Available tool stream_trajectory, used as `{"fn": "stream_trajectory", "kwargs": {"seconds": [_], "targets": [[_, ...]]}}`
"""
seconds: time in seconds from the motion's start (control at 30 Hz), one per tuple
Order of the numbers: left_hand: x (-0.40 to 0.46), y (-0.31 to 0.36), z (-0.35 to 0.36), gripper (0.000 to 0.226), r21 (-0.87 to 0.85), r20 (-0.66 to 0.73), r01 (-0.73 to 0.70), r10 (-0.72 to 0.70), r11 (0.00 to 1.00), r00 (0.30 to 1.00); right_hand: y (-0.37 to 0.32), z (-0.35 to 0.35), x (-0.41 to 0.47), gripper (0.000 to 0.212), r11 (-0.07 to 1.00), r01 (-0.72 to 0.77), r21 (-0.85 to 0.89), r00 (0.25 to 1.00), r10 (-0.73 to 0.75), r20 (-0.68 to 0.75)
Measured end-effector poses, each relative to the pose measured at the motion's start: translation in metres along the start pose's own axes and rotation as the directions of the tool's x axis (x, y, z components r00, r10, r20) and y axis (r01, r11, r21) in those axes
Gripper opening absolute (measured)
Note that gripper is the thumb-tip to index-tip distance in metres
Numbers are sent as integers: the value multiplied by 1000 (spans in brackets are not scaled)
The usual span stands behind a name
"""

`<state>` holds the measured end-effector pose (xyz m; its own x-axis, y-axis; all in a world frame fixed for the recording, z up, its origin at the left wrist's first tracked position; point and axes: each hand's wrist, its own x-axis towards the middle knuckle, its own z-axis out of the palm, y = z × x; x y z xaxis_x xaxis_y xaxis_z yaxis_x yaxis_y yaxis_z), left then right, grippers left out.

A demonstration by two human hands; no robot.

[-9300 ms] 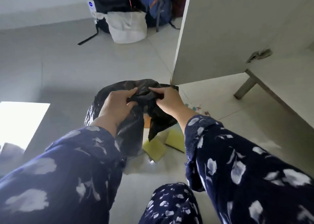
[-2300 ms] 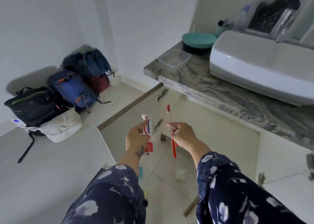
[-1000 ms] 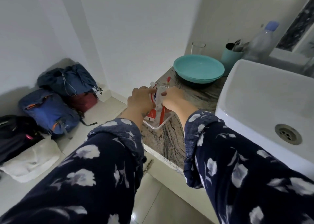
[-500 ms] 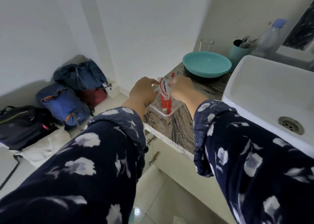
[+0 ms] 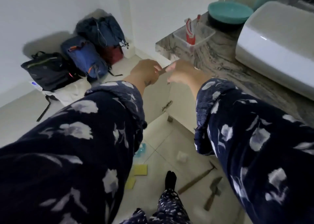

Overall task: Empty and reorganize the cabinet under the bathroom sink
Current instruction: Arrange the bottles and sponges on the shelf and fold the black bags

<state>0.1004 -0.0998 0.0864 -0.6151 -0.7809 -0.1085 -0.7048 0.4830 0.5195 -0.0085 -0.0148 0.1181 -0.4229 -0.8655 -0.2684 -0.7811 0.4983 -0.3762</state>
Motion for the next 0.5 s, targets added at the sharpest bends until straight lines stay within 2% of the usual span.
{"fn": "stream_trajectory", "kwargs": {"seconds": [0.1, 0.23, 0.33, 0.5], "targets": [[-45, -28, 16, 41, 26, 72, 74, -75, 997, 995, -2, 35, -30, 49, 994, 45, -104, 989, -30, 145], [-88, -59, 44, 41, -52, 149, 208, -198, 977, 969, 4, 83, -47, 51, 992, 51, -114, 964, -18, 266], [-108, -78, 69, 38, -130, 151, 311, -291, 942, 945, 10, 114, -47, 51, 988, 78, -133, 935, -26, 355], [-133, -108, 112, 32, -231, 113, 476, -463, 849, 879, 12, 153, -38, 48, 975, 193, -113, 880, -121, 460]]}}
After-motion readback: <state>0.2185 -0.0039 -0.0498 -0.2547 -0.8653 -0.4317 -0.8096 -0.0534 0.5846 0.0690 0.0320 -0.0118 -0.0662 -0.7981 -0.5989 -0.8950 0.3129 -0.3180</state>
